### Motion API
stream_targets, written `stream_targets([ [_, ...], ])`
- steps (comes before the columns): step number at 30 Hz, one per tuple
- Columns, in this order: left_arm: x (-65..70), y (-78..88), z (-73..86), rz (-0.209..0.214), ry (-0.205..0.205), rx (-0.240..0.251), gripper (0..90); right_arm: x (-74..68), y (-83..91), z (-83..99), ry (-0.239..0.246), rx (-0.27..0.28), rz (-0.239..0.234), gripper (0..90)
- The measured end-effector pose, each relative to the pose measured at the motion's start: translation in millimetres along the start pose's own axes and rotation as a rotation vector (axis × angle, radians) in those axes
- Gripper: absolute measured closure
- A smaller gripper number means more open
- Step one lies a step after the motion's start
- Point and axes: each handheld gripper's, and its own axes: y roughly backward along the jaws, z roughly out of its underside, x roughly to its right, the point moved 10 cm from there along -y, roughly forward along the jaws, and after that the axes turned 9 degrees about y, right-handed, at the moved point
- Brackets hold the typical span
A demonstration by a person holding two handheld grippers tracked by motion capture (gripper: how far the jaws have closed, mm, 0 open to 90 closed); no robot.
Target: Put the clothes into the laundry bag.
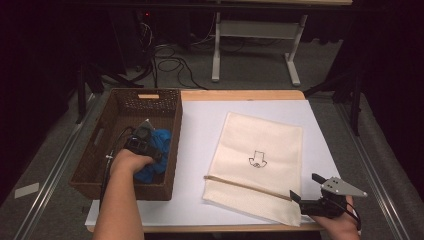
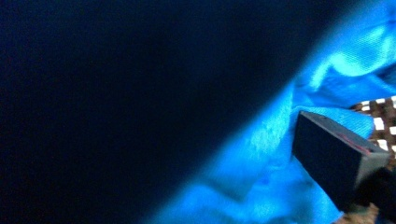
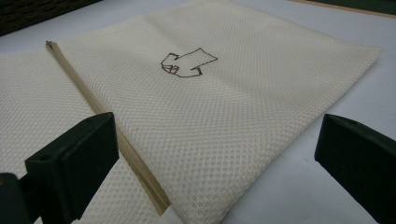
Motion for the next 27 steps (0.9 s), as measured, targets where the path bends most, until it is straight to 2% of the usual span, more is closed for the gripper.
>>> stream_targets([
  [6,-1.0,-1.8,-0.4,-0.041,0.002,0.022,21.9,-0.2,0.3,0.1,-0.005,-0.001,0.002,0.3],
  [17,-4.3,2.8,-2.2,-0.058,0.010,0.063,52.8,-0.1,0.2,0.3,-0.013,-0.001,-0.002,0.7],
  [23,-3.3,4.0,-2.3,-0.061,0.002,0.065,65.4,0.6,0.1,0.3,-0.009,0.001,-0.003,0.8],
  [27,-2.5,4.8,-2.6,-0.073,-0.019,0.063,71.4,0.7,1.1,-0.2,-0.011,0.002,-0.002,1.1],
])
